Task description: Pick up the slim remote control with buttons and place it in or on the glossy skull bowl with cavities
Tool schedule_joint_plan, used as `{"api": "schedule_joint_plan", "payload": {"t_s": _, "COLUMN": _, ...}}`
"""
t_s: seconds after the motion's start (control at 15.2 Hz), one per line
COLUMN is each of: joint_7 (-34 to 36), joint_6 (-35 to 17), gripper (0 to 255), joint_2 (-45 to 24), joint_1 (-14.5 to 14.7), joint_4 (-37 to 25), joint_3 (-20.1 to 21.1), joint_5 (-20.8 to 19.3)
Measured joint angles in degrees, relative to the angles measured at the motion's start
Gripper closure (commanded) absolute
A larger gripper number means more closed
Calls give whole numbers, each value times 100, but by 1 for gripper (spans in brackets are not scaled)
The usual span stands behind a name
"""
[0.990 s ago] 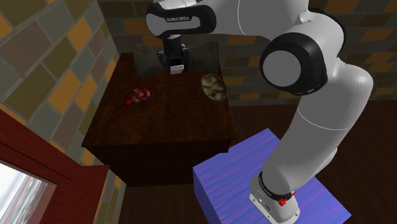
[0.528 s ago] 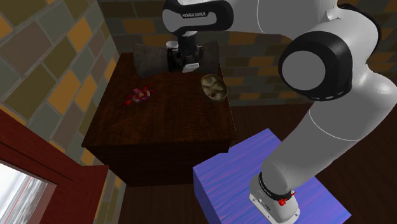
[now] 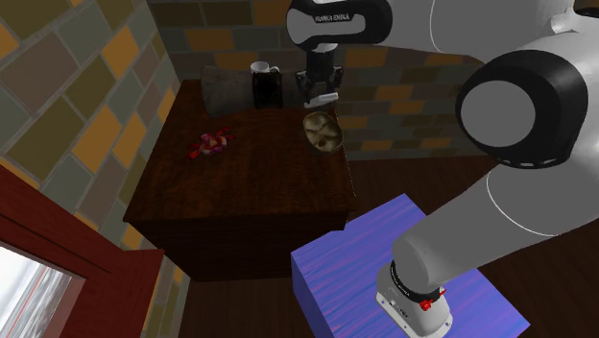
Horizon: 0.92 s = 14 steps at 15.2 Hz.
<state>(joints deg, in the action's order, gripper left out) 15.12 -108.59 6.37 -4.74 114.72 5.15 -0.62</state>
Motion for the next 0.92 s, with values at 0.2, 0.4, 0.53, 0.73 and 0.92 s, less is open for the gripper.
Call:
{"api": "schedule_joint_plan", "payload": {"t_s": 0.2, "joint_7": -87, "joint_6": -139, "gripper": 255, "joint_2": 46, "joint_1": -37, "joint_4": 186, "joint_3": -48, "joint_5": -1}}
{"api": "schedule_joint_plan", "payload": {"t_s": 0.4, "joint_7": -90, "joint_6": -366, "gripper": 255, "joint_2": 30, "joint_1": -39, "joint_4": 391, "joint_3": -51, "joint_5": -4}}
{"api": "schedule_joint_plan", "payload": {"t_s": 0.53, "joint_7": -79, "joint_6": -525, "gripper": 255, "joint_2": -2, "joint_1": -31, "joint_4": 528, "joint_3": -39, "joint_5": -2}}
{"api": "schedule_joint_plan", "payload": {"t_s": 0.73, "joint_7": -88, "joint_6": -753, "gripper": 255, "joint_2": -67, "joint_1": -41, "joint_4": 689, "joint_3": -47, "joint_5": -11}}
{"api": "schedule_joint_plan", "payload": {"t_s": 0.92, "joint_7": -75, "joint_6": -971, "gripper": 255, "joint_2": -132, "joint_1": -41, "joint_4": 828, "joint_3": -44, "joint_5": -19}}
